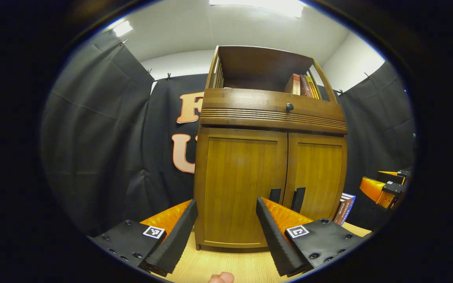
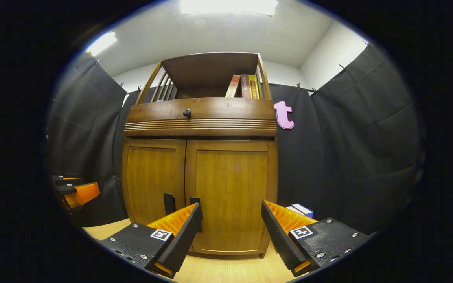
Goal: Open the right door of the double-door shoe cabinet with the right hand, and open the left door with the left hand.
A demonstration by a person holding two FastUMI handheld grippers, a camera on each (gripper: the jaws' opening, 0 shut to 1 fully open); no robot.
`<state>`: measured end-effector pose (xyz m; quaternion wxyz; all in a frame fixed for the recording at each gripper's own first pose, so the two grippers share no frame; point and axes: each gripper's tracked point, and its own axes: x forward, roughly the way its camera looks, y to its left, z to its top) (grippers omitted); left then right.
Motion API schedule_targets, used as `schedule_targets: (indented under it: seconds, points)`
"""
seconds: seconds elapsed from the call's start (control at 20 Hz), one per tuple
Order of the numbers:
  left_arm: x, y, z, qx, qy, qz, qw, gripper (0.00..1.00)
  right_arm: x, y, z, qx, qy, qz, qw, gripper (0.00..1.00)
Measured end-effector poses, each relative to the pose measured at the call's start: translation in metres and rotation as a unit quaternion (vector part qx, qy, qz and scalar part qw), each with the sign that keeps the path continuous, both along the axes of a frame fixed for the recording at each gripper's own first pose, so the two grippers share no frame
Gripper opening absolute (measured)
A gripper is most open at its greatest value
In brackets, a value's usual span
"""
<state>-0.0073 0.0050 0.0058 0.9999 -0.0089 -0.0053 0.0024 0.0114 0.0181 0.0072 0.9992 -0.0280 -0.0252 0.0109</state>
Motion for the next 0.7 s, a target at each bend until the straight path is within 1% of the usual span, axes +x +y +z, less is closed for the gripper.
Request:
schedule_targets:
  seconds: [0.05,0.1,0.25,0.3,0.35,0.55,0.7]
  points:
    - [-0.002,0.001,0.002,-0.001,-0.001,0.001,1.000,0.99,0.007,0.008,0.002,0.000,-0.003,0.009,1.000,1.00]
    - [-0.002,0.001,0.003,-0.002,-0.002,0.000,1.000,0.99,0.017,0.017,0.004,0.000,-0.003,0.017,1.000,0.93]
    - [-0.004,0.003,0.006,0.003,-0.005,0.002,1.000,0.99,0.047,0.047,0.005,-0.006,-0.011,0.048,0.999,0.93]
    - [-0.005,0.002,0.006,0.004,-0.007,0.004,1.000,0.94,0.058,0.055,0.001,-0.006,-0.011,0.056,0.998,0.93]
    - [-0.005,0.003,0.007,0.005,-0.009,0.005,1.000,0.95,0.069,0.062,-0.002,-0.006,-0.010,0.063,0.998,0.93]
    - [-0.008,0.004,0.008,0.006,-0.012,0.010,1.000,0.94,0.119,0.076,-0.029,-0.001,0.006,0.060,0.998,0.93]
    - [-0.010,0.004,0.008,0.009,-0.015,0.018,1.000,0.94,0.156,0.078,-0.064,-0.010,0.034,0.049,0.998,0.93]
